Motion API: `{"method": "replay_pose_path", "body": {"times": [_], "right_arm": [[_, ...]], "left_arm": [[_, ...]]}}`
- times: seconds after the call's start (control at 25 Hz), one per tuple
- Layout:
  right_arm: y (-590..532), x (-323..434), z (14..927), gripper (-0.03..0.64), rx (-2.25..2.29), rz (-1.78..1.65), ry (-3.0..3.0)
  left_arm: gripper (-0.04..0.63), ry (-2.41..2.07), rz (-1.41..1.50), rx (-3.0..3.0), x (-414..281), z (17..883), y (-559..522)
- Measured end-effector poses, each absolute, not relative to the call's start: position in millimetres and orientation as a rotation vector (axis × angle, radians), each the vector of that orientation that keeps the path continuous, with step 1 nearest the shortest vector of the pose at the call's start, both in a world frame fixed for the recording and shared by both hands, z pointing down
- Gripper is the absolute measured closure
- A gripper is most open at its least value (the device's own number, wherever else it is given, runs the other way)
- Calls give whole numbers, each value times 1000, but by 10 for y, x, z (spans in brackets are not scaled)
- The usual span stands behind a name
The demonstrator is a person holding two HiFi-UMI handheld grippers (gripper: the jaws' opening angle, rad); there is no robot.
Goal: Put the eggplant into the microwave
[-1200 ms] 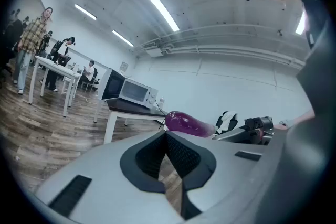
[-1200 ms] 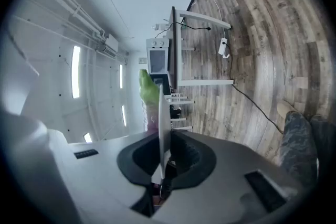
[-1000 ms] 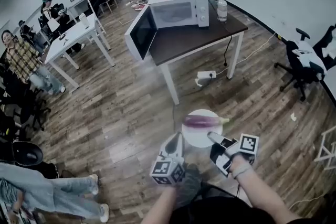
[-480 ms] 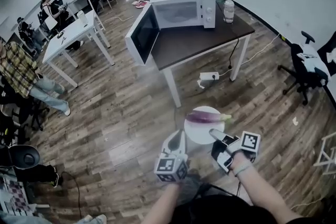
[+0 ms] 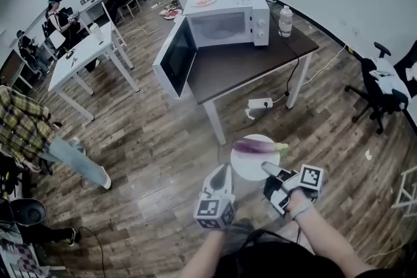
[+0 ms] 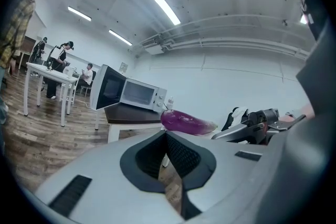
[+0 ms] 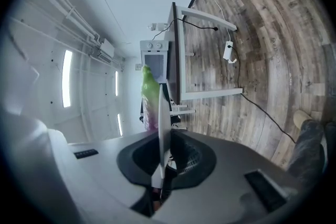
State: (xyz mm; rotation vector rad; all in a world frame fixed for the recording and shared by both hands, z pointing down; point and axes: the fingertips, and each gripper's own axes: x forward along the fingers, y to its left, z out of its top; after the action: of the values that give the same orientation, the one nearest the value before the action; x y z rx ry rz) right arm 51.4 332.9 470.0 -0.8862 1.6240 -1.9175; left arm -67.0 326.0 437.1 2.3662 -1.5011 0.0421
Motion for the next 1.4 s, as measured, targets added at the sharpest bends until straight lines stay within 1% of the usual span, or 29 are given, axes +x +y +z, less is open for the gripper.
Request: {"method": "replay_pose_path", "body": {"times": [0.6,1.4], "right_arm": [[2404,406,4803,595,-926,-1885,1591],[925,288,4783,594,-856,-1940,1699]], "left_arm": [[601,-1438,57,2419,-672,4399,2363],[601,-1527,41,2379,-700,4410,960]]}}
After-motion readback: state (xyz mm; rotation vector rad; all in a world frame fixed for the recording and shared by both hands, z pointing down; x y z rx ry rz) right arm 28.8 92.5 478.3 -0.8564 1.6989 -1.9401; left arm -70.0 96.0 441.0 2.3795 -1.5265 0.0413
